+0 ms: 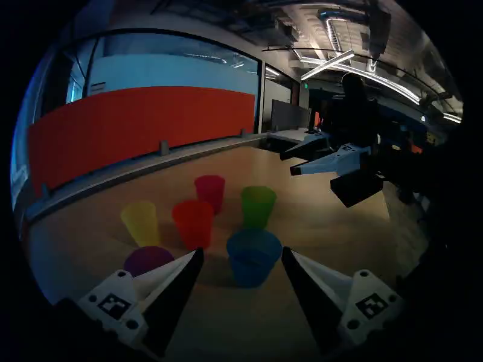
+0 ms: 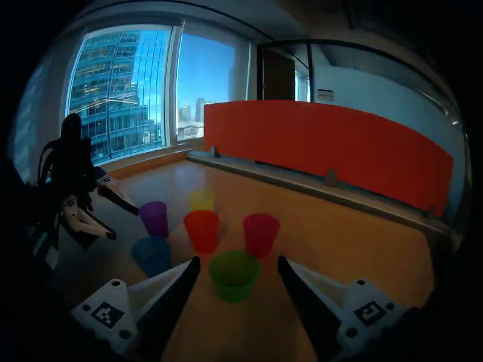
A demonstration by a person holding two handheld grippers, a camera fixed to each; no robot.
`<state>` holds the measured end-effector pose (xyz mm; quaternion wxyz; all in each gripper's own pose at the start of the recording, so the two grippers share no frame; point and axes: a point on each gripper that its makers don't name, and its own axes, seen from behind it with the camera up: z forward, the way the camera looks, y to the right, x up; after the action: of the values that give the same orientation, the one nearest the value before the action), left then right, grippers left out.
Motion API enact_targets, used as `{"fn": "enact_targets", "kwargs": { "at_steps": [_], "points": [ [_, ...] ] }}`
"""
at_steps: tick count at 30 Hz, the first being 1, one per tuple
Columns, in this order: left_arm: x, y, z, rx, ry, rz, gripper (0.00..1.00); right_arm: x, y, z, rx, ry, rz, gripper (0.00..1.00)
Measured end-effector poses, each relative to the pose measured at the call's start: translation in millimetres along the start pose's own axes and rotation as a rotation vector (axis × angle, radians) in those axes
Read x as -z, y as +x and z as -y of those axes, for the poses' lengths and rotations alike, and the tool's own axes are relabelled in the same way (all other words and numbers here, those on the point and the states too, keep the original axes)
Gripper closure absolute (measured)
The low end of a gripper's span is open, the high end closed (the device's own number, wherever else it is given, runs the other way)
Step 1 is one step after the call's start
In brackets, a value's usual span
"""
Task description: Pour water
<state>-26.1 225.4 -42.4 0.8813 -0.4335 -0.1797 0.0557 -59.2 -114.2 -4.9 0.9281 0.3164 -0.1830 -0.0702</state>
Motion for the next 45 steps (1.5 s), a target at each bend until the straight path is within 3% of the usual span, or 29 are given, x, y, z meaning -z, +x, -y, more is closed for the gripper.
{"fn": "enact_targets", "kwargs": {
  "at_steps": [8, 17, 41, 45],
  "points": [
    [-18.3, -23.5, -8.2, -0.022, -0.013, 0.069, 0.04, -10.3, -13.3, 2.9, 0.013, 0.003, 0.031, 0.01],
    [-33.4, -33.7, -14.5, -0.033, -0.037, 0.112, 0.04, -16.9, -23.0, 2.5, 0.020, 0.006, 0.052, 0.01],
    [-66.3, -35.4, -22.2, -0.058, -0.074, 0.172, 0.04, -27.9, -34.1, -0.3, 0.025, 0.007, 0.088, 0.01],
    [-70.0, -34.5, -23.0, -0.081, -0.076, 0.173, 0.04, -28.0, -33.8, -1.3, 0.025, 0.005, 0.088, 0.01]
  ]
}}
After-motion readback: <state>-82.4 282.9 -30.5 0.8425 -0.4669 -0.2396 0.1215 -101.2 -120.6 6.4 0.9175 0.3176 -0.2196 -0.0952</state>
